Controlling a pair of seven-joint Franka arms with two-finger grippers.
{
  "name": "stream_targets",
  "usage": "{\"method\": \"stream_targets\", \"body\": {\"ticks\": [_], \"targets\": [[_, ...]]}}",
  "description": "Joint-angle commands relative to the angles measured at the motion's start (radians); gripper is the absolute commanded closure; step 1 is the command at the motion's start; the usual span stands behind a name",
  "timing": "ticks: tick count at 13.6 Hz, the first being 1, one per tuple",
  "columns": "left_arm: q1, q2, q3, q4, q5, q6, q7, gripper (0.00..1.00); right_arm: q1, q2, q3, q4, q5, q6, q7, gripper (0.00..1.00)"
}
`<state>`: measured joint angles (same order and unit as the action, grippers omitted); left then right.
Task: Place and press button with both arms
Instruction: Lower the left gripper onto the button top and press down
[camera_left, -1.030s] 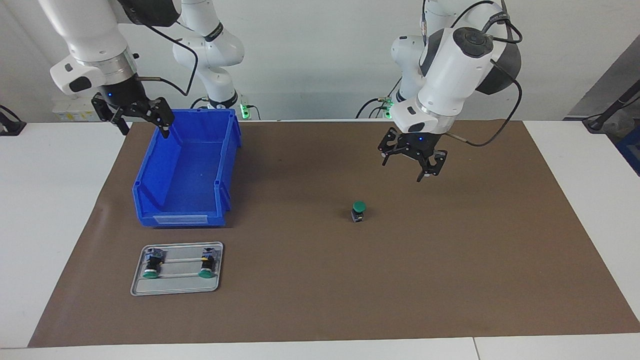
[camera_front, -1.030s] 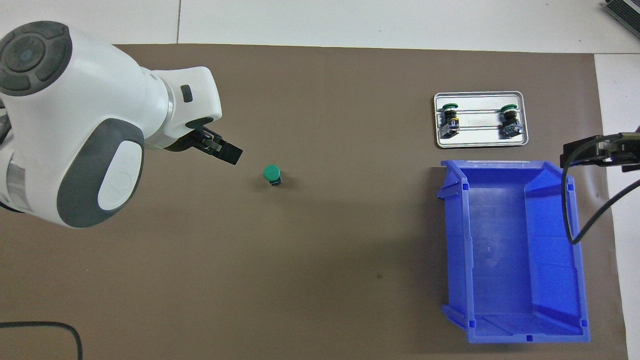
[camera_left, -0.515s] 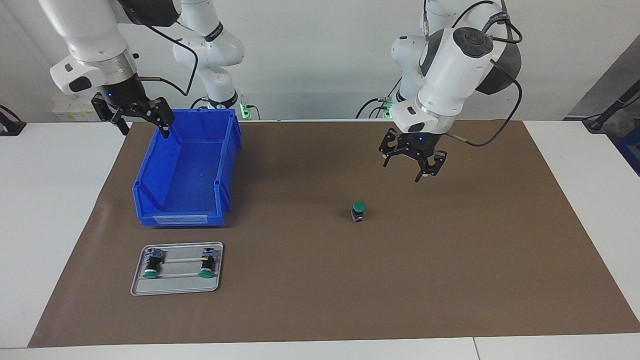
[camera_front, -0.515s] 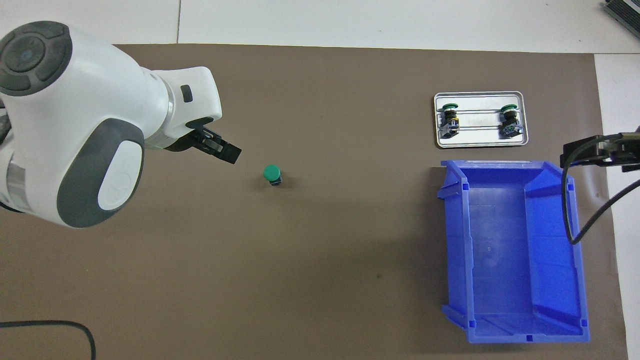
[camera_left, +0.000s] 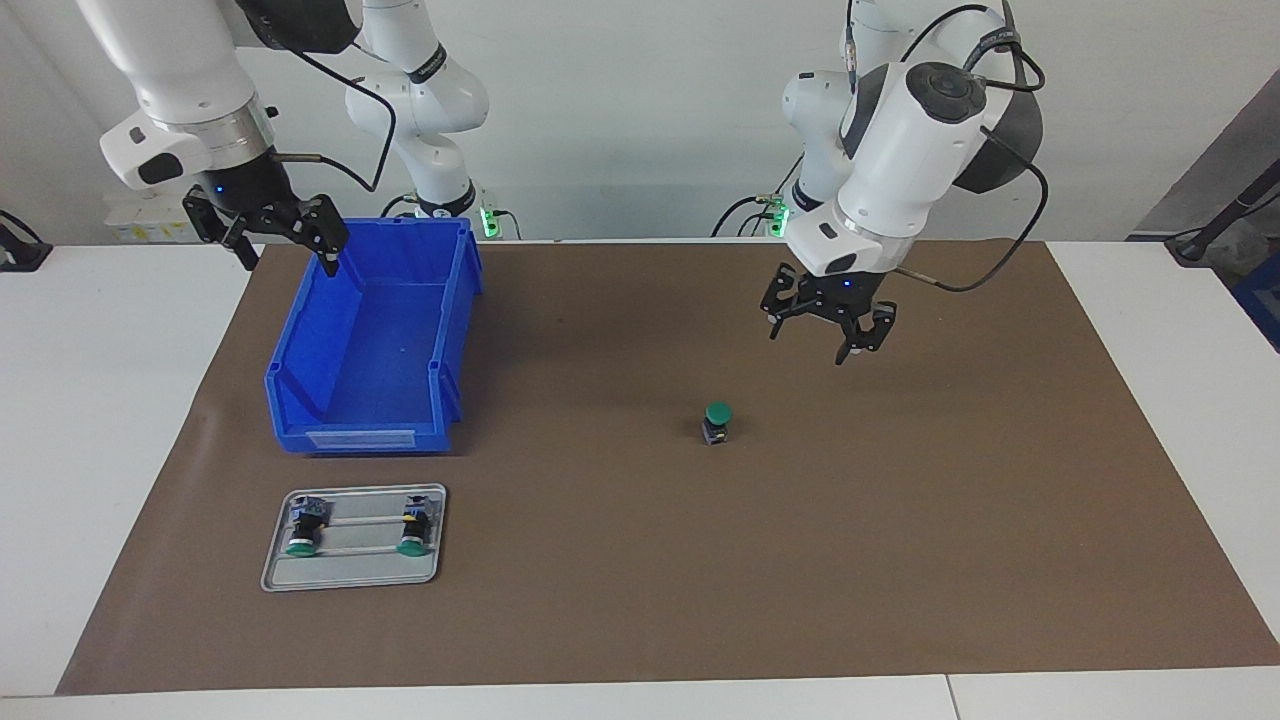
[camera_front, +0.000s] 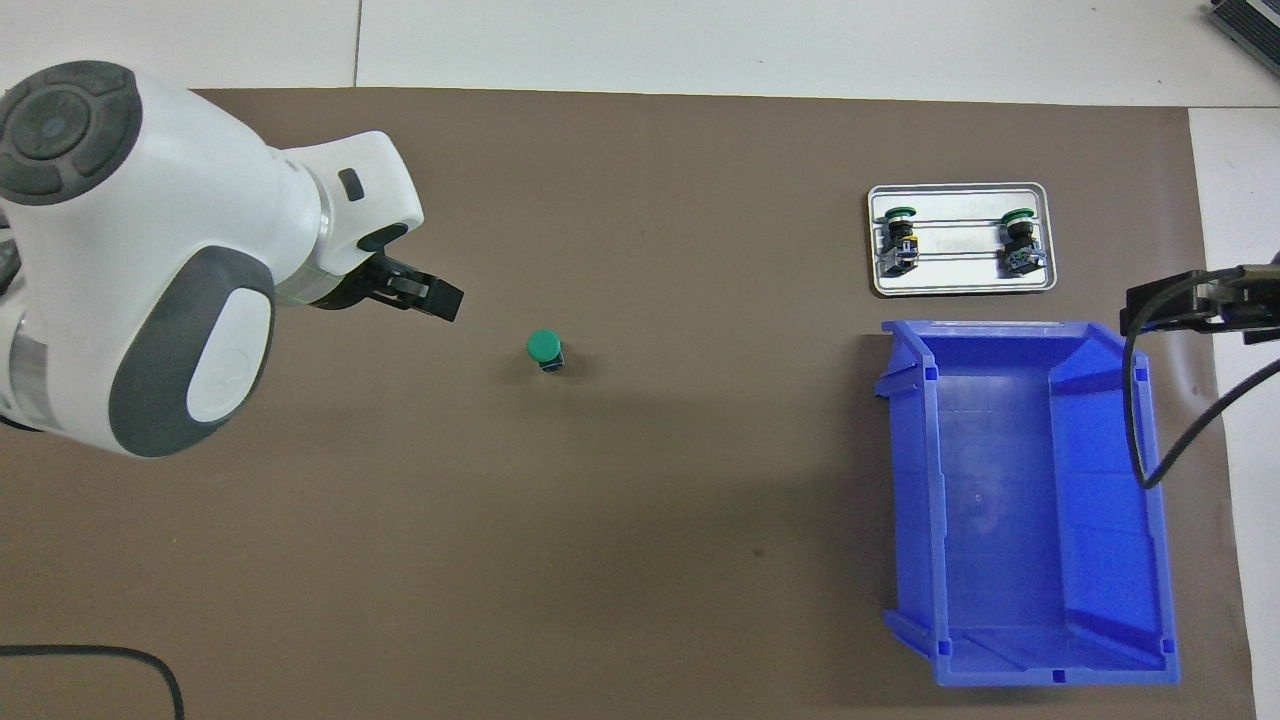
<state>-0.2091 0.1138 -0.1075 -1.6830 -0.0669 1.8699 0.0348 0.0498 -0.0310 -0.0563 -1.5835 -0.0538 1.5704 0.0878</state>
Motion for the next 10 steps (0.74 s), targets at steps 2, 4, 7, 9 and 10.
{"method": "stream_targets", "body": {"ticks": [2, 4, 7, 9, 10], "targets": [[0.095, -0.123, 0.008, -0.093, 0.009, -0.023, 0.02, 0.08, -0.007, -0.021, 0.004, -0.021, 0.012, -0.004, -0.025, 0.0], [0.108, -0.141, 0.006, -0.101, 0.007, -0.034, 0.049, 0.07, -0.007, -0.021, 0.004, -0.021, 0.012, -0.004, -0.025, 0.0], [0.053, -0.151, -0.006, -0.125, 0.006, -0.006, 0.033, 0.08, -0.007, -0.021, 0.004, -0.021, 0.012, -0.004, -0.025, 0.0], [-0.002, -0.174, -0.006, -0.179, 0.006, 0.021, -0.018, 0.16, -0.007, -0.021, 0.004, -0.021, 0.012, -0.004, -0.025, 0.0], [-0.047, -0.174, -0.006, -0.196, 0.006, 0.053, -0.08, 0.26, -0.007, -0.021, 0.004, -0.021, 0.012, -0.004, -0.025, 0.0]]}}
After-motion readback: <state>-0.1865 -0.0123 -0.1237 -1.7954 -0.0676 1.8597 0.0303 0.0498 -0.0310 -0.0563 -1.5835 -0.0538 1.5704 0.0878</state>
